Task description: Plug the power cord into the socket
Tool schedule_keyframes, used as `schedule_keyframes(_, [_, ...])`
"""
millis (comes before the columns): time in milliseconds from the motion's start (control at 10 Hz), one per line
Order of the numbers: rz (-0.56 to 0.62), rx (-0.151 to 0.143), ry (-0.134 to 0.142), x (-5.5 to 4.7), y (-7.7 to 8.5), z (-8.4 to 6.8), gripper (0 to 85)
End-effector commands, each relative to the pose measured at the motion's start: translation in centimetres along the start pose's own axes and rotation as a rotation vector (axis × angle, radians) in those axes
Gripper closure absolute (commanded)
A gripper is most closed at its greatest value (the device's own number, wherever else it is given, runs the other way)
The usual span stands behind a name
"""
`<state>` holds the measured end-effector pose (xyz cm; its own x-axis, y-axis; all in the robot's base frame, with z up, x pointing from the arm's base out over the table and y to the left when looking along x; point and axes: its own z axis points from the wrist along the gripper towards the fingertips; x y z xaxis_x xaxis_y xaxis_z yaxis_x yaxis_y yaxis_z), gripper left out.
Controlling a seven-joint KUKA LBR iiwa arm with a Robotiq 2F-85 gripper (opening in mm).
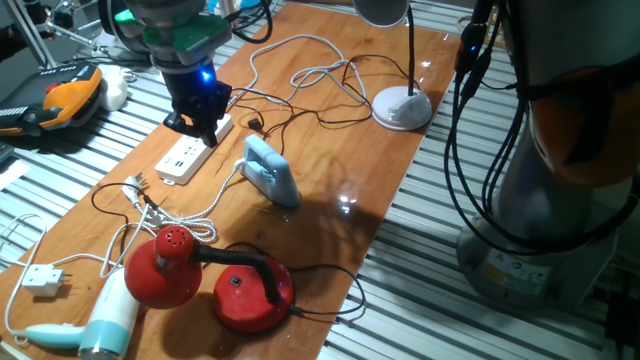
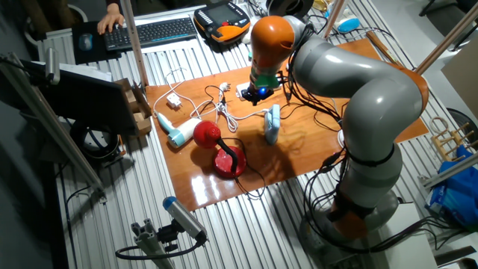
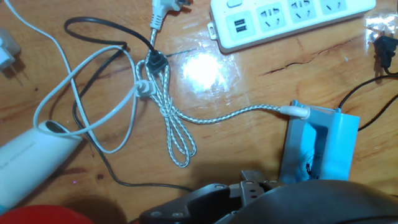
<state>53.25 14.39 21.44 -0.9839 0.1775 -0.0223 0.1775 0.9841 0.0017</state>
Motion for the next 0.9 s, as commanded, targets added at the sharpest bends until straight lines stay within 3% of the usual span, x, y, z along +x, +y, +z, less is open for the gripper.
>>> schedule_keyframes(0, [0.000, 0.005, -0.002, -0.01, 0.00, -0.01, 85.0])
schedule_keyframes(400, [-0.029, 0.017, -0.003, -0.01, 0.00, -0.01, 85.0])
schedule_keyframes(600, [-0.087, -0.001, 0.001, -0.01, 0.00, -0.01, 85.0])
schedule_keyframes(800, [-0.110, -0.007, -0.025, -0.01, 0.00, -0.01, 85.0])
